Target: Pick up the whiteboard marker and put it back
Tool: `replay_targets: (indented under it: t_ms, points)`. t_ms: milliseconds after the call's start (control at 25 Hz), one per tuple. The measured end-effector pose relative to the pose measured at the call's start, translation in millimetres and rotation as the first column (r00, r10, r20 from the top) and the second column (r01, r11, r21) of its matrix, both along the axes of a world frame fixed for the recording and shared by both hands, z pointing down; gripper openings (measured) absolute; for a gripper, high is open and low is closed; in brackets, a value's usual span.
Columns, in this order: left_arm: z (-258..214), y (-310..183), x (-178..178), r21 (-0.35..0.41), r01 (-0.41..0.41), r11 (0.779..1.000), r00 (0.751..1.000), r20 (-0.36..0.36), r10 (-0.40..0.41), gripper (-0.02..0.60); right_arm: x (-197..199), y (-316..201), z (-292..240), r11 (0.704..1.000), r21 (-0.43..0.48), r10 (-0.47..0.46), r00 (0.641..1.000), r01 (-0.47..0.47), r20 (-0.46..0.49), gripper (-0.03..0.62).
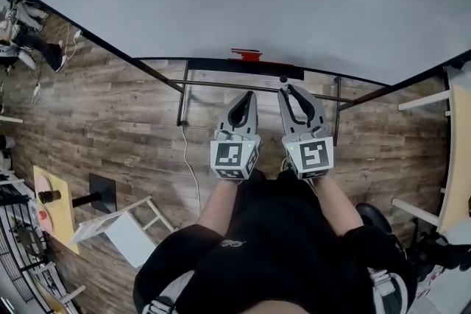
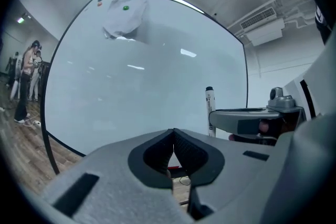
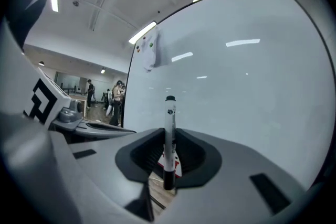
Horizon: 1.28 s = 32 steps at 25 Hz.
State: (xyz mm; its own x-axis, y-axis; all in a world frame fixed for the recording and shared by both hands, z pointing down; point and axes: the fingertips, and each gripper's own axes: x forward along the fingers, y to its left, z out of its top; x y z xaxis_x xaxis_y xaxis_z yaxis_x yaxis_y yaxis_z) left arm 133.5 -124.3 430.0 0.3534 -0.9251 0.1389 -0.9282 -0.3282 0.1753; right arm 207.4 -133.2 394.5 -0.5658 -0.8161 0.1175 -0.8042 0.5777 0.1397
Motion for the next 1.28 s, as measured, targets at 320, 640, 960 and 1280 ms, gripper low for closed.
replay_targets:
  t_ms: [320,640,960,1280]
  points:
    - [-22.1,4.5,69.2,0.059,0.021,0.998,0.998,0.058,-0.024,0.006,72.6,14.8,-24.8,1.000,0.027,-0.008,0.994,0.005,0.107,0.054]
    - [-31.8,19.0,79.5,0.064,0.173,0.983,0.981,0.077,-0.178,0.006,95.2,16.2,-21.4,0.993,0.024,-0.116,0.986,0.114,0.122,0.054]
    - [-24.4,75.0,33.2,0.066,0.359,0.931,0.924,0.116,-0.364,0.006,46.3,42.9,-3.1,0.953,0.004,-0.302,0.943,0.304,0.141,0.054]
    - [-24.0,121.0,-40.2,0.067,0.538,0.840,0.833,0.112,-0.542,0.006,-44.0,75.6,-2.3,0.860,0.011,-0.508,0.854,0.510,0.118,0.054]
